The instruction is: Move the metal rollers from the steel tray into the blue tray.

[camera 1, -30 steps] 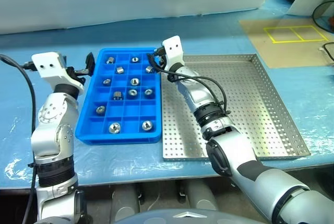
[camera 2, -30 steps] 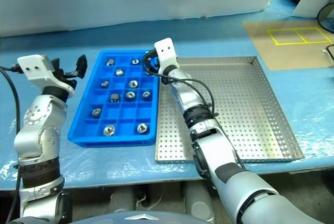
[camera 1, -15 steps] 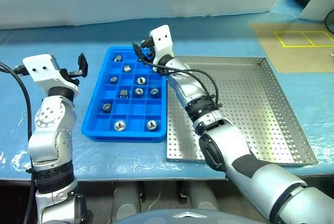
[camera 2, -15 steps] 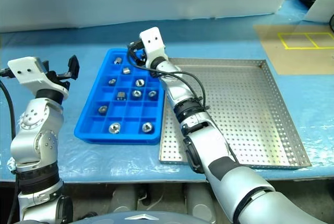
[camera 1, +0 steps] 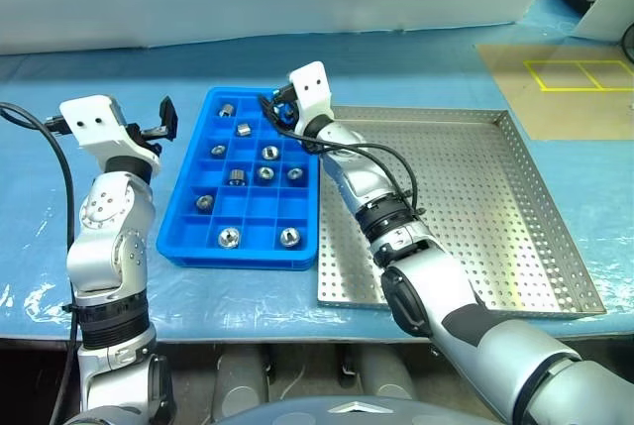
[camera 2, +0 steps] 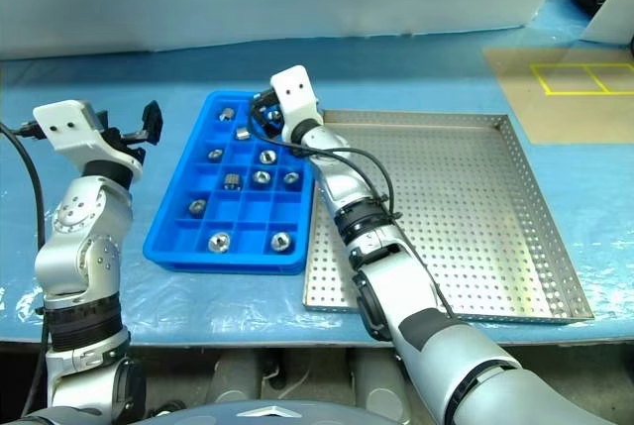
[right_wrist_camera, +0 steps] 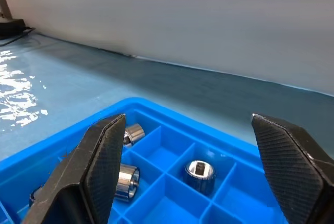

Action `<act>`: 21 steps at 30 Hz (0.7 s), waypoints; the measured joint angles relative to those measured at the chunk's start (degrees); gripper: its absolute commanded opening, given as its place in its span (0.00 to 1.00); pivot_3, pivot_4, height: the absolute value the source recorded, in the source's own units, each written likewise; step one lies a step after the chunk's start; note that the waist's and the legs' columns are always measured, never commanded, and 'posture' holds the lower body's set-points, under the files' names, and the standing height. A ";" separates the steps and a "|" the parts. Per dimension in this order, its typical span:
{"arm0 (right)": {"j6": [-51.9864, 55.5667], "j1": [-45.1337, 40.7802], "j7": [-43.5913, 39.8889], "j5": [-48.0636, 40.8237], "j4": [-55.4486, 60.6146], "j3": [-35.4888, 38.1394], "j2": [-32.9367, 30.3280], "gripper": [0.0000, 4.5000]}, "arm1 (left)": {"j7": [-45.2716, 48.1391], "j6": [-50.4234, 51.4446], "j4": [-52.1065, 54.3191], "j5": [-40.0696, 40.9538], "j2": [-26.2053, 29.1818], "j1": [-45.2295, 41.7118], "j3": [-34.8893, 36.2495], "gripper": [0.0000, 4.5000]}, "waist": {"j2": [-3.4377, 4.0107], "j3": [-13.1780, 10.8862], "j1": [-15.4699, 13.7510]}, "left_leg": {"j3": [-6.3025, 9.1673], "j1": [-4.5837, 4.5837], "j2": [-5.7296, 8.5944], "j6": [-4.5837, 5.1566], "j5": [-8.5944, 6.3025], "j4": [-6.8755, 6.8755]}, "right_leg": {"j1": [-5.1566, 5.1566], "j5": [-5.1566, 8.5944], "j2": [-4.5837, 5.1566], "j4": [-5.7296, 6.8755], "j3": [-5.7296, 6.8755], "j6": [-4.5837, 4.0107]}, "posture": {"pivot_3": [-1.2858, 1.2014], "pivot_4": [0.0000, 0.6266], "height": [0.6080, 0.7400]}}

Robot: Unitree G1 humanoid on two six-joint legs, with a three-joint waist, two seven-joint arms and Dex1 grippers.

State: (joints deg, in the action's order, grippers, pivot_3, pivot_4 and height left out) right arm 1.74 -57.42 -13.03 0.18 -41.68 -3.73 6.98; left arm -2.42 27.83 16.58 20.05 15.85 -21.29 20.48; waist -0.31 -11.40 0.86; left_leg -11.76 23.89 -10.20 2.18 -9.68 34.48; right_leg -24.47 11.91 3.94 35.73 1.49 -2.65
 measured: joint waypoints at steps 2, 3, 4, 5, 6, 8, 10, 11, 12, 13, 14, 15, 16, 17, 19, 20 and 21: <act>0.28 0.00 0.30 0.05 0.62 0.00 -0.01 0.87 | 0.46 -0.13 -0.16 0.00 -0.03 -0.09 -0.47 0.99 | 0.00 0.00 -0.02 | 0.00 -0.01 0.00 -0.01 0.00 -0.01 | 0.00 0.00 0.00 0.00 0.00 0.00 | 0.43 0.24 1.00; 0.32 -0.02 0.45 0.05 0.86 0.02 -0.02 0.87 | 0.68 -0.17 -0.33 0.00 -0.05 -0.29 -0.66 0.99 | 0.00 0.00 -0.03 | 0.00 -0.01 0.00 -0.01 0.01 -0.01 | 0.00 0.00 0.00 0.00 0.00 0.00 | 0.43 0.24 1.00; 0.34 -0.03 0.57 0.05 0.92 0.02 -0.04 0.87 | 0.70 -0.20 -0.38 0.00 -0.06 -0.45 -0.71 0.99 | 0.00 0.00 -0.03 | 0.00 -0.01 0.01 -0.01 0.01 -0.01 | 0.00 0.00 0.00 0.00 0.00 0.00 | 0.43 0.24 1.00; 0.38 -0.04 0.74 0.06 0.92 0.07 -0.19 0.87 | 0.62 -0.20 -0.42 0.01 -0.18 -0.69 -0.71 0.99 | 0.00 0.00 -0.02 | 0.00 -0.01 0.02 -0.01 0.01 -0.01 | 0.00 0.00 0.00 0.00 -0.01 0.00 | 0.43 0.24 1.00; 0.44 -0.07 0.86 0.07 0.92 0.10 -0.41 0.87 | 0.39 0.02 -0.53 0.00 -0.33 -0.94 -0.71 0.99 | 0.00 0.00 -0.01 | 0.00 -0.01 0.02 -0.02 0.01 -0.01 | 0.00 0.00 0.01 0.00 -0.01 0.00 | 0.43 0.24 1.00; 0.48 -0.27 0.91 0.09 0.92 0.12 -0.61 0.87 | -0.16 0.83 -1.15 -0.12 -0.41 -1.14 -0.88 0.99 | 0.00 0.00 -0.01 | 0.00 -0.01 0.02 -0.02 0.01 -0.01 | 0.00 0.00 0.00 0.00 -0.01 0.00 | 0.43 0.24 1.00; 0.48 -0.48 0.91 0.09 0.92 0.16 -0.90 0.87 | -0.53 1.48 -1.80 -0.32 -0.61 -1.14 -1.13 0.99 | 0.00 0.00 -0.03 | 0.00 -0.01 0.02 -0.02 0.01 -0.01 | 0.00 0.00 0.00 0.00 -0.01 0.00 | 0.44 0.24 1.00; 0.49 -0.50 0.91 0.09 0.92 0.18 -0.98 0.87 | -0.68 1.62 -1.90 -0.31 -0.81 -1.14 -1.18 0.99 | 0.00 0.00 -0.04 | 0.00 -0.01 0.02 -0.02 0.01 -0.02 | 0.00 0.00 0.00 -0.01 -0.01 0.00 | 0.44 0.24 1.00; 0.54 -0.49 0.91 0.09 0.92 0.18 -1.00 0.87 | -1.10 1.64 -1.90 -0.30 -1.14 -1.19 -1.16 0.99 | 0.00 0.00 -0.06 | 0.00 0.00 0.02 -0.02 0.01 -0.02 | 0.00 0.00 0.00 -0.02 -0.01 0.00 | 0.44 0.24 1.00; 0.56 -0.49 0.93 0.13 0.92 0.17 -1.02 0.87 | -1.52 1.67 -1.89 -0.27 -1.33 -1.24 -1.13 0.99 | -0.01 0.00 -0.06 | 0.00 0.00 0.02 -0.02 0.01 -0.03 | 0.00 0.00 0.00 -0.02 -0.01 0.00 | 0.44 0.24 1.00; 0.55 -0.50 0.94 0.24 0.92 0.13 -0.97 0.87 | -1.86 1.74 -1.89 -0.18 -1.53 -1.33 -0.98 0.99 | -0.01 0.00 -0.05 | 0.00 0.00 0.02 -0.02 0.01 -0.04 | 0.00 0.00 0.00 -0.02 -0.01 0.00 | 0.44 0.24 1.00; 0.54 -0.50 0.94 0.42 0.89 0.05 -0.88 0.87 | -1.91 1.84 -1.89 0.05 -1.65 -1.46 -0.80 0.99 | -0.01 0.00 -0.03 | 0.00 0.00 0.01 -0.03 0.02 -0.04 | -0.01 0.00 0.00 -0.01 -0.01 0.00 | 0.44 0.24 1.00; 0.52 -0.52 0.94 0.54 0.82 0.00 -0.74 0.87 | -1.84 1.92 -1.88 0.14 -1.65 -1.53 -0.73 0.99 | -0.01 0.00 -0.03 | 0.00 -0.01 0.01 -0.04 0.02 -0.06 | -0.01 0.00 -0.01 -0.01 -0.01 0.00 | 0.45 0.24 1.00; 0.48 -0.76 0.93 0.68 0.49 -0.05 -0.49 0.87 | -1.63 1.80 -1.88 0.17 -1.62 -1.53 -0.66 0.99 | -0.01 0.00 -0.03 | 0.00 -0.02 0.01 -0.05 0.03 -0.08 | -0.02 0.00 0.00 -0.01 -0.01 0.00 | 0.45 0.24 1.00; 0.32 -1.66 0.91 0.75 -0.31 -0.08 -0.18 0.87 | -1.60 1.40 -1.87 0.13 -1.62 -1.53 -0.62 0.99 | 0.00 0.00 -0.07 | 0.00 -0.02 0.02 -0.06 0.04 -0.10 | -0.04 0.00 0.00 -0.01 -0.01 0.00 | 0.45 0.24 1.00; -0.02 -2.61 0.91 0.80 -0.78 -0.08 -0.08 0.87 | -1.84 1.39 -1.88 0.04 -1.63 -1.53 -0.53 0.99 | 0.00 0.00 -0.11 | 0.00 -0.02 0.02 -0.07 0.04 -0.11 | -0.04 0.00 0.00 -0.01 -0.01 0.00 | 0.46 0.24 1.00; -0.23 -3.16 0.92 0.88 -1.00 -0.08 -0.12 0.87 | -2.07 1.41 -1.88 -0.03 -1.65 -1.52 -0.48 0.99 | -0.01 0.00 -0.14 | 0.00 -0.02 0.02 -0.07 0.04 -0.11 | -0.04 0.00 0.00 -0.01 -0.01 0.00 | 0.46 0.24 1.00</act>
State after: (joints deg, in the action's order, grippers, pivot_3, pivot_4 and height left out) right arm 1.51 -60.58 -12.12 1.06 -42.69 -3.81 6.85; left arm -4.49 29.23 14.70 20.02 14.20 -22.81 20.00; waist -0.32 -11.40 0.72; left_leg -11.76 23.87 -10.18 2.11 -9.64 34.37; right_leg -24.51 11.91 3.94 35.71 1.48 -2.65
